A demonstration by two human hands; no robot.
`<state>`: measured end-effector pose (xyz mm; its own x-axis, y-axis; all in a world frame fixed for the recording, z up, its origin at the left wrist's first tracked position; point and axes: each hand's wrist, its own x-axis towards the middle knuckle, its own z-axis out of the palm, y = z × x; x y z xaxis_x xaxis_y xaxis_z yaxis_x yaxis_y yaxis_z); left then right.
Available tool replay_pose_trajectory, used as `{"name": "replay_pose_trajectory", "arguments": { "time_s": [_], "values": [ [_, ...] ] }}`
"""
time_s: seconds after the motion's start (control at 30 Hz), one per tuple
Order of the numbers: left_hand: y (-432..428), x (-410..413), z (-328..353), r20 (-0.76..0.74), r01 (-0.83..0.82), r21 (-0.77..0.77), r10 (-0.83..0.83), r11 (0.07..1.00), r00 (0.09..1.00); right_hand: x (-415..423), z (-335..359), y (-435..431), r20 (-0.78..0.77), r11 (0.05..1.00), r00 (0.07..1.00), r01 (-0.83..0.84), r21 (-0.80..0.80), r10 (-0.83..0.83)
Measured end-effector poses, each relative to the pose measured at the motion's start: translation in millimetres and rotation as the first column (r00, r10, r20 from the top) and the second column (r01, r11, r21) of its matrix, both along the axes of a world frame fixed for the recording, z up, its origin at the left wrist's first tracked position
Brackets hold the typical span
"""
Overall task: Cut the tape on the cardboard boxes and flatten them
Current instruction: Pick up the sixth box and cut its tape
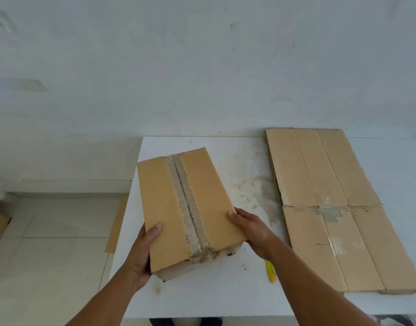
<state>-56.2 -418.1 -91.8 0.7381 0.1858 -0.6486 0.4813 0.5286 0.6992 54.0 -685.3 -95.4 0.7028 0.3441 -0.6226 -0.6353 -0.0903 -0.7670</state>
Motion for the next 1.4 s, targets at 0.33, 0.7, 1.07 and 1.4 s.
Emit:
{"name": "replay_pose_trajectory", "arguments": {
  "time_s": [0.33, 0.7, 1.07, 1.4],
  "values": [
    [4.5, -2.3, -12.4, 0.010, 0.005, 0.204, -0.007, 0.979, 1.000, -3.1, -7.5, -30.5, 0.234, 0.722, 0.962, 0.061, -0.689, 0.142],
    [-3.5, 6.4, -9.4, -0.032, 0.183, 0.849, -0.298, 0.495, 0.954, -41.5, -39.9, -43.1, 0.001, 0.295, 0.901, -0.141, -0.945, 0.434],
    [27.3, 47.6, 5.6, -0.419, 0.408, 0.898, -0.594, -0.162, 0.686, -2.0, -2.4, -11.5, 0.238, 0.649, 0.969, 0.140, -0.747, 0.064],
    [55.9, 107.8, 28.7, -0.489, 0.388, 0.872, -0.570, -0.298, 0.661, 29.4, 43.4, 94.6, 0.483, 0.772, 0.839, 0.129, -0.623, 0.249]
  ]
}}
